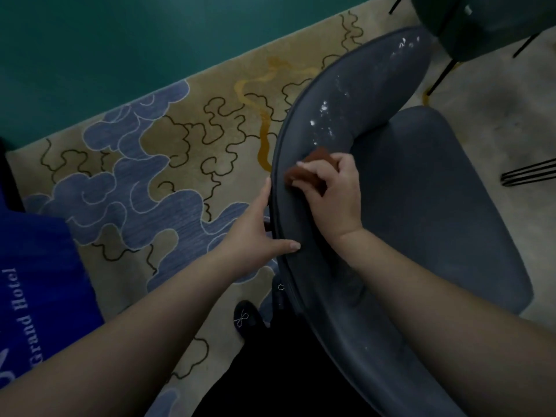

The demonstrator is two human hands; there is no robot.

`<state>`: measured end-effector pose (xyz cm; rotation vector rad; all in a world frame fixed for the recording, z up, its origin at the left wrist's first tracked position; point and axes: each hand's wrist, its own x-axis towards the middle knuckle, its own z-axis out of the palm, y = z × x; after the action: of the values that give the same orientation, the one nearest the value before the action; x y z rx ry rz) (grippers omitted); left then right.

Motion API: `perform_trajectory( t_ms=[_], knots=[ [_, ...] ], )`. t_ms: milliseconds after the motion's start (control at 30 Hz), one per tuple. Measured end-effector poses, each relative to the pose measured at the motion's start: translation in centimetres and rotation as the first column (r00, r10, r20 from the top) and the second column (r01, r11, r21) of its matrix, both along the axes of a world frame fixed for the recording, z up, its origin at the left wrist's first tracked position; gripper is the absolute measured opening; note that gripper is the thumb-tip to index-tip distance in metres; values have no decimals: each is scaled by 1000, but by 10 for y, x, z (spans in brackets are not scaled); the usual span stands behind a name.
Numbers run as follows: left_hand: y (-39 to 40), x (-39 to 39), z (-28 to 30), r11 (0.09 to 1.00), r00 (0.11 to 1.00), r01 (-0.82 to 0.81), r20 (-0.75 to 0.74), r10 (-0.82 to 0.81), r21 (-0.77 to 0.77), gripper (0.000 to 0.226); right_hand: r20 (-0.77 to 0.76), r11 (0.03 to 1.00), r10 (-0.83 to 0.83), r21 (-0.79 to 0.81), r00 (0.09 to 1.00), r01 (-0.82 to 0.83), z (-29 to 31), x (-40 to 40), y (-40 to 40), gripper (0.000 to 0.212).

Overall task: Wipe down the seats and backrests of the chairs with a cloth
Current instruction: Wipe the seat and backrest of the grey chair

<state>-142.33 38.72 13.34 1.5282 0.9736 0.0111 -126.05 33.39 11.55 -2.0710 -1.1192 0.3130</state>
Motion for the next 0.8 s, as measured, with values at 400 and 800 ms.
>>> perform_trajectory(
  t_ms=[400,800],
  knots=[
    [24,23,9,999,1000,-10,-1,10,38,112,-91,999,-6,47,996,10,-3,12,8,23],
    [35,39,11,998,1000,-20,7,19,62,107,-104,998,58,34,993,-55,-10,29,12,25]
  ],
)
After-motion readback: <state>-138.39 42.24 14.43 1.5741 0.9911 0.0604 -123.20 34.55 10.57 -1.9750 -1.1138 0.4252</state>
